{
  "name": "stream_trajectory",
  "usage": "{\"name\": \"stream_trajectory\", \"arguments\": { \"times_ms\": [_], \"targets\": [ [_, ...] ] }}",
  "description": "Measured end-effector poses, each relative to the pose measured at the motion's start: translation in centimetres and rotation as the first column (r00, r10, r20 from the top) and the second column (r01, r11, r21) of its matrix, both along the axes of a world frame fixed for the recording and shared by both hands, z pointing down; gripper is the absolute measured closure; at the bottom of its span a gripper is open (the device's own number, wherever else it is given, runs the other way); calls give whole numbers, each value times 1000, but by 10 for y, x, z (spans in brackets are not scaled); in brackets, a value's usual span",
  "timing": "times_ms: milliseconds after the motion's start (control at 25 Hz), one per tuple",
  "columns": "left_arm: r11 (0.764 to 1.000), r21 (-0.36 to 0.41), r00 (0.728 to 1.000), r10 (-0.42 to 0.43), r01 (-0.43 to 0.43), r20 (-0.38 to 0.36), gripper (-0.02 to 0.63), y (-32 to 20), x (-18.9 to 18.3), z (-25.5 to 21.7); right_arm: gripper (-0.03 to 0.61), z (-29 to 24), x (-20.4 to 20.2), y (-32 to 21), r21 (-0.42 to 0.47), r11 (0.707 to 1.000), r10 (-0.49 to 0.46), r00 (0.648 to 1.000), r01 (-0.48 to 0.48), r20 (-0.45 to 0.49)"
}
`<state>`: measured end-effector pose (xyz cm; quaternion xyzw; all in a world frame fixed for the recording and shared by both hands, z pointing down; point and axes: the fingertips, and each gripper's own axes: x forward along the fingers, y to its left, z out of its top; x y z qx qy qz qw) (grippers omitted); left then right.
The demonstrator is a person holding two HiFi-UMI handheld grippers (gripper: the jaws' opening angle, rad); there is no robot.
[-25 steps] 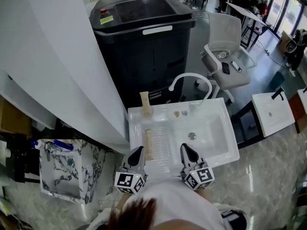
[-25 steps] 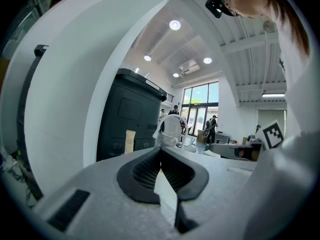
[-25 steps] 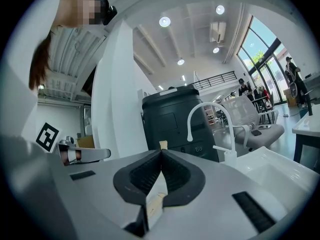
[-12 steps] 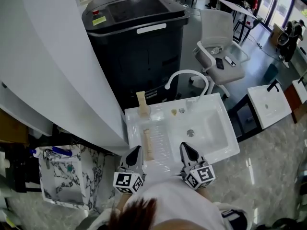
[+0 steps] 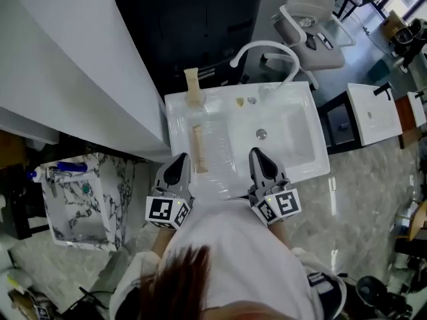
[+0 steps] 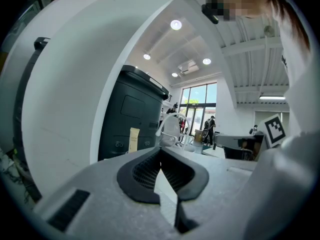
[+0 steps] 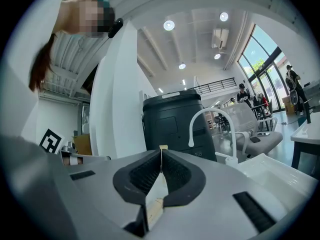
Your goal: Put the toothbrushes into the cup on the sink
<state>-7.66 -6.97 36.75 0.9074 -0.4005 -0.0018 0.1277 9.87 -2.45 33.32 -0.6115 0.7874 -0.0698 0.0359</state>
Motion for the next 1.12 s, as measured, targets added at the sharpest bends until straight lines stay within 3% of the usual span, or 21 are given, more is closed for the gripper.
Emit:
{"name": "stream_trajectory", "arguments": {
  "times_ms": [360,720,920,1120],
  "targets": [
    [999,-12,999,-34,35,6,598,-8,-19,12,565,7,-22,-22,-34,998,-51,998,50,-30],
    [997,-44,998,-69,70,4,598,-12,-33,26,563,41,-52,-55,-235,962,-145,989,139,-9],
    [994,-70,997,-83,83,-3,598,-11,-35,32,558,58,-70,-70,-289,937,-194,980,195,31],
    [992,-85,995,-99,99,-5,598,-12,-38,36,454,77,-91,-86,-352,900,-246,966,259,80]
  ]
}}
